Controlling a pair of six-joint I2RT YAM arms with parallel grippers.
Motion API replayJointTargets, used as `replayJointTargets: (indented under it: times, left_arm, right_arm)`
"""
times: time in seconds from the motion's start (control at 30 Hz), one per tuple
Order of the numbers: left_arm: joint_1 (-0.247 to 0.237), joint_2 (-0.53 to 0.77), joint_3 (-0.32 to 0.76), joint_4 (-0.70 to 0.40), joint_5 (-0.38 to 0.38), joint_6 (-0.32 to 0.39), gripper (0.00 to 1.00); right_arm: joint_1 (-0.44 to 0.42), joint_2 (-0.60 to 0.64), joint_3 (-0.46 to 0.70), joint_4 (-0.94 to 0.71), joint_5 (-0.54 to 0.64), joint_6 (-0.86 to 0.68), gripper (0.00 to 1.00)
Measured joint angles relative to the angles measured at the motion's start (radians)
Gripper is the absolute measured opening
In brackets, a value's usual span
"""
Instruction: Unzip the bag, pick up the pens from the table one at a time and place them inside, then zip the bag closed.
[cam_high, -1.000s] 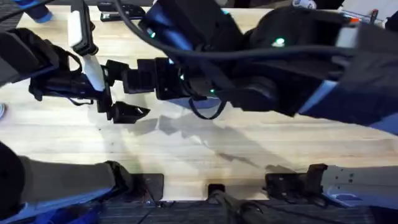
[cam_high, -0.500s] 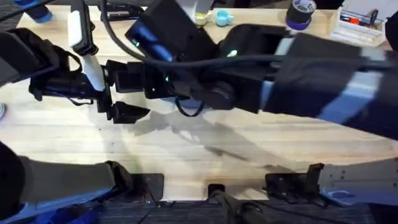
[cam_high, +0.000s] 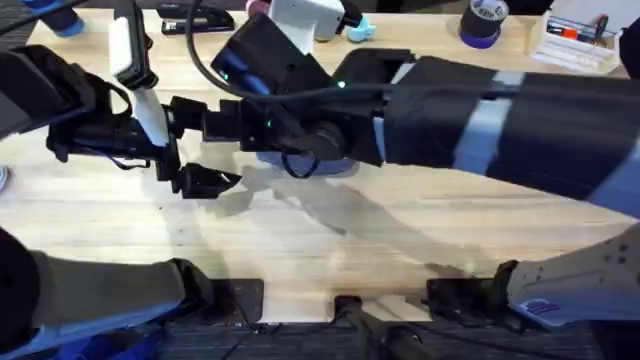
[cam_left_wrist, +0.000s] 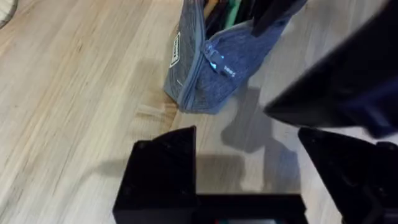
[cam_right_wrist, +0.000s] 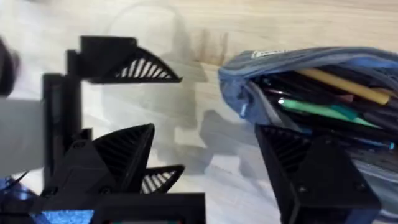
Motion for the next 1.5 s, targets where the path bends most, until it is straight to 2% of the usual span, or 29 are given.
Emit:
replayJointTargets:
  times: [0.57,0.7,0.8,1.07,1.5]
  left_arm:
    - [0.0,0.0,0.0,0.0,0.0,0.0,0.993]
    - [0.0,0.0,0.0,0.0,0.0,0.0,0.994]
    - [0.0,0.0,0.0,0.0,0.0,0.0,0.994]
    - [0.0,0.0,0.0,0.0,0.0,0.0,0.994]
    - [0.0,0.0,0.0,0.0,0.0,0.0,0.993]
  right_arm:
    - [-0.036,0.085,0.0,0.056,0.005,0.019,0.995]
    - [-0.041,0.11,0.0,0.072,0.028,0.019,0.951]
    - [-0.047,0.122,0.0,0.076,0.039,0.019,0.867]
    - [-0.06,0.128,0.0,0.074,0.05,0.022,0.522]
    - [-0.066,0.141,0.0,0.074,0.057,0.022,0.115]
